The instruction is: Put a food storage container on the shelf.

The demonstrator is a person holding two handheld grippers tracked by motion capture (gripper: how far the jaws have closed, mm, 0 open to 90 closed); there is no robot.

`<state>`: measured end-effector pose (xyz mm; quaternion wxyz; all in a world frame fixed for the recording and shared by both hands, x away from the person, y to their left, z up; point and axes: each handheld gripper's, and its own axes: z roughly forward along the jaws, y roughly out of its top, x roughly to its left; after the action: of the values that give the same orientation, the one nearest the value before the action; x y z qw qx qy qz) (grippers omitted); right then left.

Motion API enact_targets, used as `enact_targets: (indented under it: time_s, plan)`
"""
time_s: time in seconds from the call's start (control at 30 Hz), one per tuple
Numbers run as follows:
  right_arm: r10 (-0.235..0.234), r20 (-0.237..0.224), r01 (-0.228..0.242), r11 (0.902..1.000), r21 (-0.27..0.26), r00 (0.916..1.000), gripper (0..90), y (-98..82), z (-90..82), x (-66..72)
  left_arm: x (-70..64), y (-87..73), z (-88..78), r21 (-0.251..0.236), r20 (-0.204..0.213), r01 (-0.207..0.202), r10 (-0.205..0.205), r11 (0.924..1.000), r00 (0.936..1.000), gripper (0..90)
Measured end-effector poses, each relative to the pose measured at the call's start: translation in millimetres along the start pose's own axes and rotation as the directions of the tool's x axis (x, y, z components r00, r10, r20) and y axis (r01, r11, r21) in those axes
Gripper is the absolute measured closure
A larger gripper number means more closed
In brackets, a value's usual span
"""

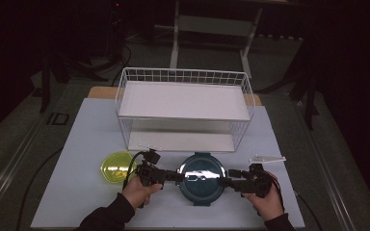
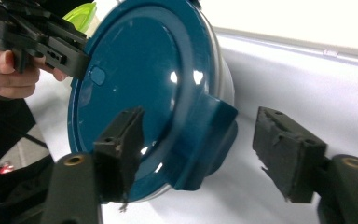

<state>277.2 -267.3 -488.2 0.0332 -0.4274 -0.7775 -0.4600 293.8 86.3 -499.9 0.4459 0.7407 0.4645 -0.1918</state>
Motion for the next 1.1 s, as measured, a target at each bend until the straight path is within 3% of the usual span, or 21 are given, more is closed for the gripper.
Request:
enact_targets:
  time_s: [0.13,0.33,0.53,0.7,0.83,0.9,1.1]
  plan:
    - [0.025,-0.015,-0.024,0.9991,0.036,0.9996,42.0,-3.3,0.3,-5.1,-1.9,-2.2,-1.0,0.003,0.001,-0.026,0.026,0.9996,0.9997,56.0]
    - [0.065,-0.096,-0.058,0.9958,0.071,0.9932,50.9,-4.3,0.2,-9.8,-2.3,-4.1,-1.4,0.003,0.009,-0.033,0.033,0.9994,0.9994,56.5]
    - [0.134,-0.158,-0.121,0.9883,0.094,0.9783,53.0,-5.4,2.2,-16.3,-2.7,-5.6,-1.7,0.004,0.010,-0.037,0.037,0.9993,0.9993,56.6]
    - [0.171,-0.159,-0.157,0.9832,0.092,0.9724,53.4,-6.1,3.1,-15.7,1.0,-6.7,-1.3,-0.002,0.019,-0.009,0.009,1.0000,0.9998,56.6]
    - [0.177,-0.141,-0.168,0.9833,0.069,0.9742,54.1,-6.1,3.2,-9.9,2.4,-10.4,-2.5,-0.015,0.021,0.019,-0.019,0.9997,0.9996,56.6]
    - [0.200,-0.137,-0.192,0.9791,0.066,0.9702,54.6,-6.4,2.9,-8.9,0.8,-11.5,-3.2,-0.016,0.017,0.018,-0.017,0.9997,0.9997,56.8]
    - [0.215,-0.123,-0.208,0.9760,0.064,0.9688,55.2,-7.5,0.9,-5.9,-4.7,-11.3,-4.3,-0.014,0.002,0.003,-0.003,0.9999,1.0000,56.8]
